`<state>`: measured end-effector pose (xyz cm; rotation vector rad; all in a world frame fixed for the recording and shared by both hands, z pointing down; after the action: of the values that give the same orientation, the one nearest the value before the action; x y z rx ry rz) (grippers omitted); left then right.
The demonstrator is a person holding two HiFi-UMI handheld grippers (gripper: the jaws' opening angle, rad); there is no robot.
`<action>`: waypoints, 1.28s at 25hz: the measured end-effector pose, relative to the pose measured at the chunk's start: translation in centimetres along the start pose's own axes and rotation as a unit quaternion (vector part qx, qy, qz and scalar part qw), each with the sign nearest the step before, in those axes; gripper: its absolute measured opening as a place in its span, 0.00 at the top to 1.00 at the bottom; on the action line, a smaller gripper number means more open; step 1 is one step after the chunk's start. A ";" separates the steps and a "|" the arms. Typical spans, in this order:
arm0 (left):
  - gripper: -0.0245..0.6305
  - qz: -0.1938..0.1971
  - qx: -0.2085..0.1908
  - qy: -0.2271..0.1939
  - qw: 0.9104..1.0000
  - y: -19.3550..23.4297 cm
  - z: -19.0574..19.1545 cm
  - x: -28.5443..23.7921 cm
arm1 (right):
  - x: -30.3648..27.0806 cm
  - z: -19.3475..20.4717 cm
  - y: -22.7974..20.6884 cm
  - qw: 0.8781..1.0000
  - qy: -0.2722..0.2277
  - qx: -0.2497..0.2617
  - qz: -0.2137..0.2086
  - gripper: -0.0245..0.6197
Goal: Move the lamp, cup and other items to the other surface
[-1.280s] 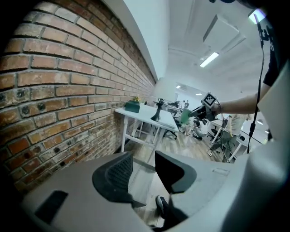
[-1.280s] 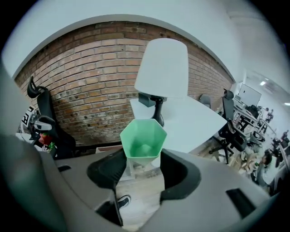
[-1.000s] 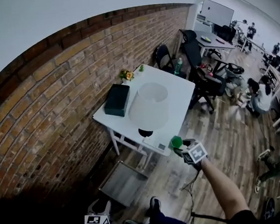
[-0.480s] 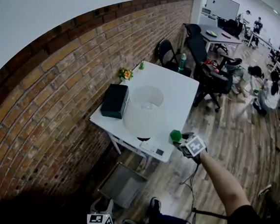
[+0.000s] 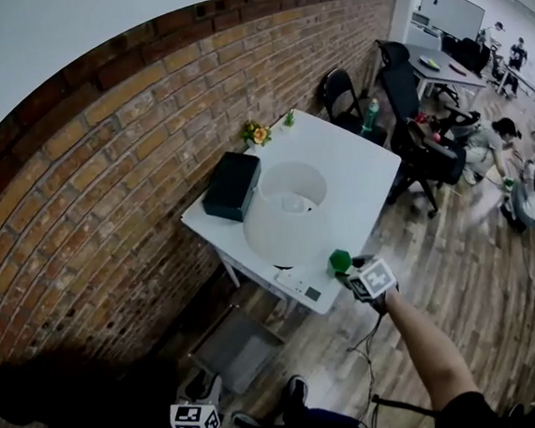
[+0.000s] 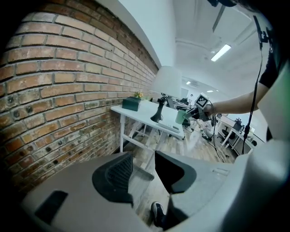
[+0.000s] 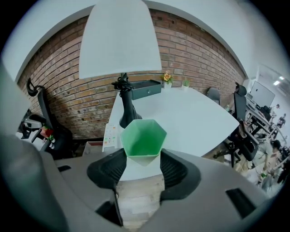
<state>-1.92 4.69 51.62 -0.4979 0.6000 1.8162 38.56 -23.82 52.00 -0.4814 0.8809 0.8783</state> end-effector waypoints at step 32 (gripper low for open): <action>0.73 -0.012 -0.025 -0.032 0.999 3.2 -2.0 3.5 | 11.0 -2.5 6.5 0.965 -0.243 -0.049 0.083 0.93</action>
<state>-5.96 5.16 48.48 -0.4778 0.5045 1.8201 35.76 -16.84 41.36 -0.2583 0.4301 1.1365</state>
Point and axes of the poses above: the fingertips, and each gripper's own axes: x backward along the fingers, y to its left, z out of its underside, the point moved 4 cm from there along x, backward along the fingers, and after that the axes turned 4 degrees about -x, right-handed, at the moved point
